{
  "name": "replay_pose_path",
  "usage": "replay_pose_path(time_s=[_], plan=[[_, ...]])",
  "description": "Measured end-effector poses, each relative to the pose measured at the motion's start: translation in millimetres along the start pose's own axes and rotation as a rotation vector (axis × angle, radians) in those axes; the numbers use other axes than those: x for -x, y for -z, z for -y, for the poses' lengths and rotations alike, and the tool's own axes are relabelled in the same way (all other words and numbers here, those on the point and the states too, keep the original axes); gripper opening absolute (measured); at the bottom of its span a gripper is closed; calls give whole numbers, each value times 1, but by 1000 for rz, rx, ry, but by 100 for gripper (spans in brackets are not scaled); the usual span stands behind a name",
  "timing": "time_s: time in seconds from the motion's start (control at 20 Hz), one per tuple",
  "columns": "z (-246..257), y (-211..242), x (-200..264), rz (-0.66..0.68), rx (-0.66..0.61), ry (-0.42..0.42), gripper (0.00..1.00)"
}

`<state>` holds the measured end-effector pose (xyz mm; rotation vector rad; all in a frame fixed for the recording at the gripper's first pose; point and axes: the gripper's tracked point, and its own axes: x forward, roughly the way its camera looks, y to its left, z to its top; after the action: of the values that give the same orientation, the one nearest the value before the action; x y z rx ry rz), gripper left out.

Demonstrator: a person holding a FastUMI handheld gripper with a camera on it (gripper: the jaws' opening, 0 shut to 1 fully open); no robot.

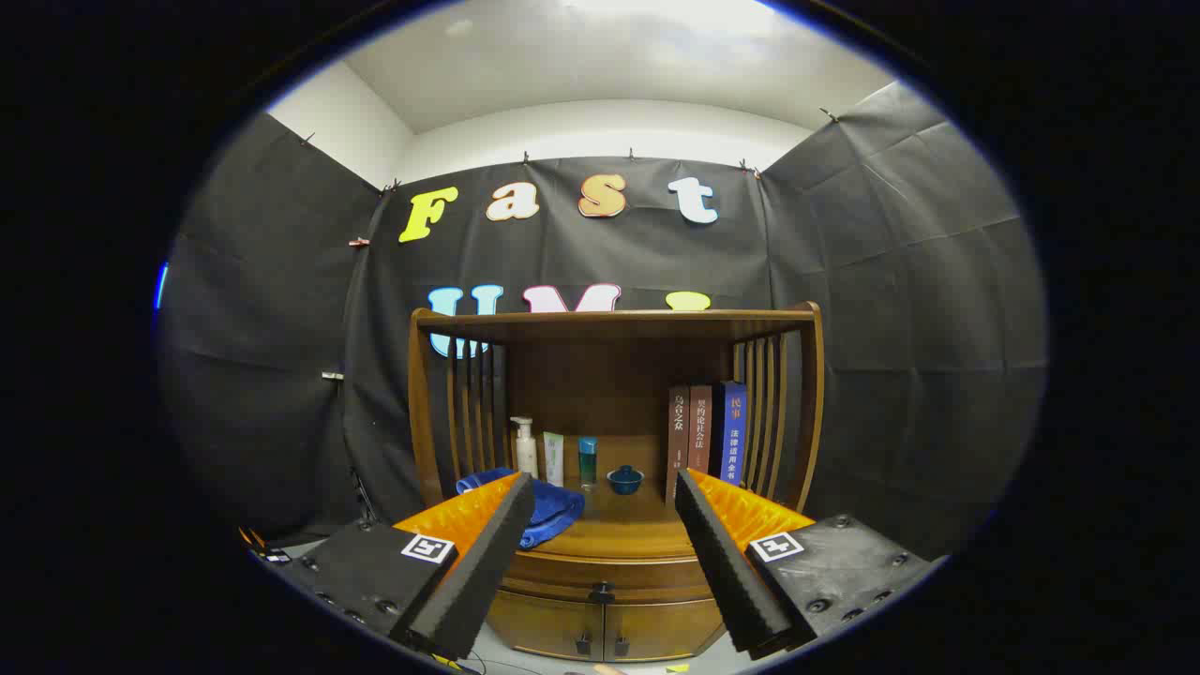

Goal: Pull open the drawer, take out the items inside it, and place them on the countertop above the cabinet.

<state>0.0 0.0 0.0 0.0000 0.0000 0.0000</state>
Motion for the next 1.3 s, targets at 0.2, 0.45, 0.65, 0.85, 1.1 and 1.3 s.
replay_pose_path(time_s=[0.2,0.45,0.65,0.85,1.1,1.3], plan=[[-2,-6,-1,8,-2,-5,99],[2,-5,0,18,-24,-4,99],[0,0,-3,4,-19,-5,99],[1,2,-3,-1,-18,-6,99],[2,0,-4,6,-13,0,99],[2,0,-2,5,-13,4,99]])
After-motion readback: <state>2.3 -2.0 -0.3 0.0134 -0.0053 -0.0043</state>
